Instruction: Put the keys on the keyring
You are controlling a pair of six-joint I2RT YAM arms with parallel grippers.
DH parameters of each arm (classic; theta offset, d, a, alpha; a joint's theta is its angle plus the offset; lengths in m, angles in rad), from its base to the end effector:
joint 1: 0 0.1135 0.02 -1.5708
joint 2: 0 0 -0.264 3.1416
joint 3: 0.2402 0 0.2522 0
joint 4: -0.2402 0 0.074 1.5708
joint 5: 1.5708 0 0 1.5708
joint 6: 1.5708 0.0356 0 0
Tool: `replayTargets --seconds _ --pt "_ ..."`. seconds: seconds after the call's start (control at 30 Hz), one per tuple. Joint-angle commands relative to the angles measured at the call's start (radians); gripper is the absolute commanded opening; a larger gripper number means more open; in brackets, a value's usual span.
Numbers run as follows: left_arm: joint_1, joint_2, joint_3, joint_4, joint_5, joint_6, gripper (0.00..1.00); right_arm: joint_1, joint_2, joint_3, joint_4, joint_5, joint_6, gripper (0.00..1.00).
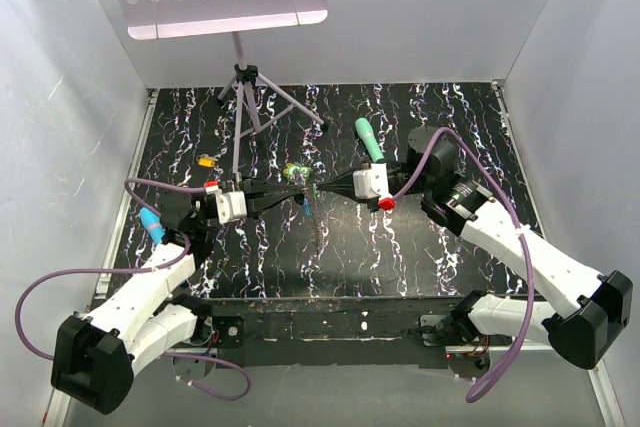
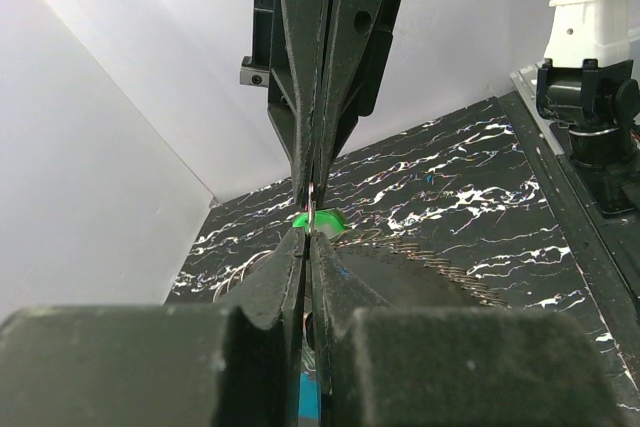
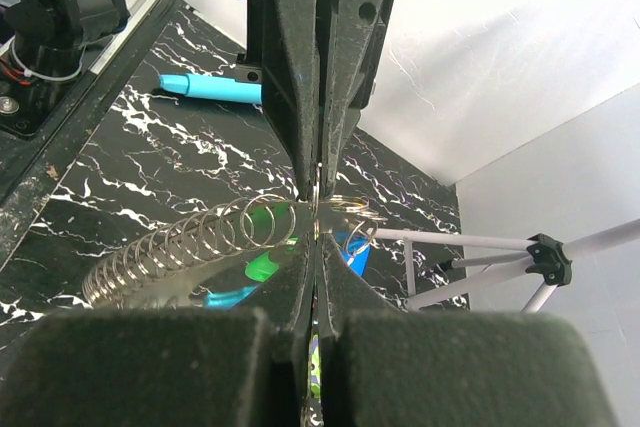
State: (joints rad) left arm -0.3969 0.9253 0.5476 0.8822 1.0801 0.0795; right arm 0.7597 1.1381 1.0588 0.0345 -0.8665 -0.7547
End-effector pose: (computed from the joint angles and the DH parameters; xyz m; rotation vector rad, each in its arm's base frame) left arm 0.1635 -0.1026 0.3337 1.1932 0.7142 -0.8387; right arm 0.1663 0.1954 0.3892 -1.5169 0.6363 0.6995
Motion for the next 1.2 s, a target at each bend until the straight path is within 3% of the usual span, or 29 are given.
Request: replayTargets --seconds 0.0,1.17 --pt "-0.003 -0.025 0.002 0.009 -0.026 0.017 0.0 0.004 -0.017 0.044 0.062 -0.014 0.018 0.01" --pt "-0.003 -0.031 -0.006 0.026 -0.04 0.009 0.0 0.007 -0.003 0.055 0.064 -0.04 0.025 0.01"
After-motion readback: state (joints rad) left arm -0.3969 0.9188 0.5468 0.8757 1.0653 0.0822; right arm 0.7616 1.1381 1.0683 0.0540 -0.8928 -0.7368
